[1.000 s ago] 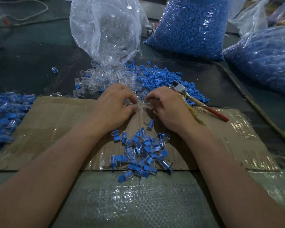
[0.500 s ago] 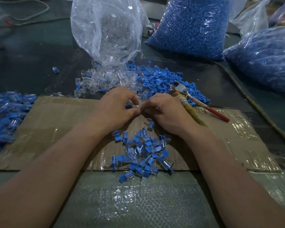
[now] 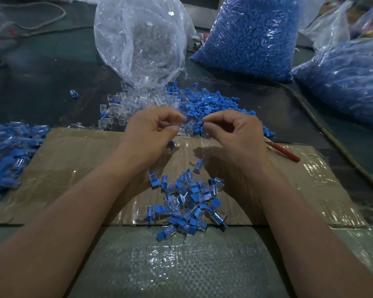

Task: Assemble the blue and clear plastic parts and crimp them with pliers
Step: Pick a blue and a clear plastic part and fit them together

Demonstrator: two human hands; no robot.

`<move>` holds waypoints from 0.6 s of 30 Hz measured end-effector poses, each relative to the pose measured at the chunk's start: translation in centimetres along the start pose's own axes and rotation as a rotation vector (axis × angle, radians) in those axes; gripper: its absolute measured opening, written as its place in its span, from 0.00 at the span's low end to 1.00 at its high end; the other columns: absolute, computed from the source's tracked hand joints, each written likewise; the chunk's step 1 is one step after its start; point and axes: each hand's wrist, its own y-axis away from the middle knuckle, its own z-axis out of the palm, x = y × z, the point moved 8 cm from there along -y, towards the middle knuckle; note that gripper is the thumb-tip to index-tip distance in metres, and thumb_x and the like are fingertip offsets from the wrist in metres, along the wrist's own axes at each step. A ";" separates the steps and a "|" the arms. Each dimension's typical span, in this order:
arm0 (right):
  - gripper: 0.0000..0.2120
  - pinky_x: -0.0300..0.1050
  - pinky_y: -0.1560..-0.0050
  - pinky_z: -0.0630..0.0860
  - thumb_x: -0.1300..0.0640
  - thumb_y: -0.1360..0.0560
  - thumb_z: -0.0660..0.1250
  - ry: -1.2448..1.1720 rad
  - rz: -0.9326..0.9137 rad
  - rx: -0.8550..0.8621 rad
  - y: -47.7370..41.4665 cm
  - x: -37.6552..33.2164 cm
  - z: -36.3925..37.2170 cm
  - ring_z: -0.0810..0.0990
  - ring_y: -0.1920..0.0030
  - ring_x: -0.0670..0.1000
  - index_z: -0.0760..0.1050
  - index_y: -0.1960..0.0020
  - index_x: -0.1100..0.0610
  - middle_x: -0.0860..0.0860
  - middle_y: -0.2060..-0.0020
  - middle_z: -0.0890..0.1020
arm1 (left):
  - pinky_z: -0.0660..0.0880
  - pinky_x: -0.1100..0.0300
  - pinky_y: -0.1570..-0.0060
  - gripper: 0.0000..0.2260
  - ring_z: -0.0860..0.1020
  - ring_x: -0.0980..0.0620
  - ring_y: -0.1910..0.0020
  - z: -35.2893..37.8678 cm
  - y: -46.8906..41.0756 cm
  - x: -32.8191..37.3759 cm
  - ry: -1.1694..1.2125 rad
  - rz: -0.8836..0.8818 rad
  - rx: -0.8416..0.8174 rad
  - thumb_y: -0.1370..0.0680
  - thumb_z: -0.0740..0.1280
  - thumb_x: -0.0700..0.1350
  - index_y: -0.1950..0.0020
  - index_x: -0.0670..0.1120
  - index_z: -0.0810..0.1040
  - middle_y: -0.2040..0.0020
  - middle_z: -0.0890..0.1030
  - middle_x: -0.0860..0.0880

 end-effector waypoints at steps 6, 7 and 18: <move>0.10 0.31 0.59 0.75 0.63 0.29 0.70 -0.084 -0.025 0.028 0.6 -1.2 0.4 0.79 0.62 0.39 0.77 0.59 0.47 0.42 0.63 0.80 | 0.79 0.66 0.65 0.07 0.81 0.53 0.65 0.4 0.2 -0.3 0.129 -0.067 -0.024 0.26 0.68 0.36 0.59 0.47 0.76 0.64 0.82 0.48; 0.11 0.30 0.59 0.75 0.64 0.29 0.70 -0.100 -0.033 0.032 0.8 -1.4 0.4 0.78 0.62 0.40 0.77 0.60 0.48 0.42 0.64 0.80 | 0.79 0.64 0.65 0.06 0.82 0.52 0.65 0.4 0.2 -0.5 0.154 -0.078 -0.020 0.27 0.68 0.36 0.60 0.46 0.75 0.64 0.82 0.47; 0.13 0.40 0.65 0.77 0.63 0.29 0.69 0.007 -0.041 0.025 1.1 -1.6 1.0 0.77 0.66 0.46 0.71 0.65 0.47 0.45 0.69 0.76 | 0.78 0.64 0.68 0.08 0.81 0.55 0.71 0.3 0.1 -0.6 0.313 -0.099 -0.008 0.29 0.70 0.34 0.60 0.47 0.78 0.70 0.82 0.52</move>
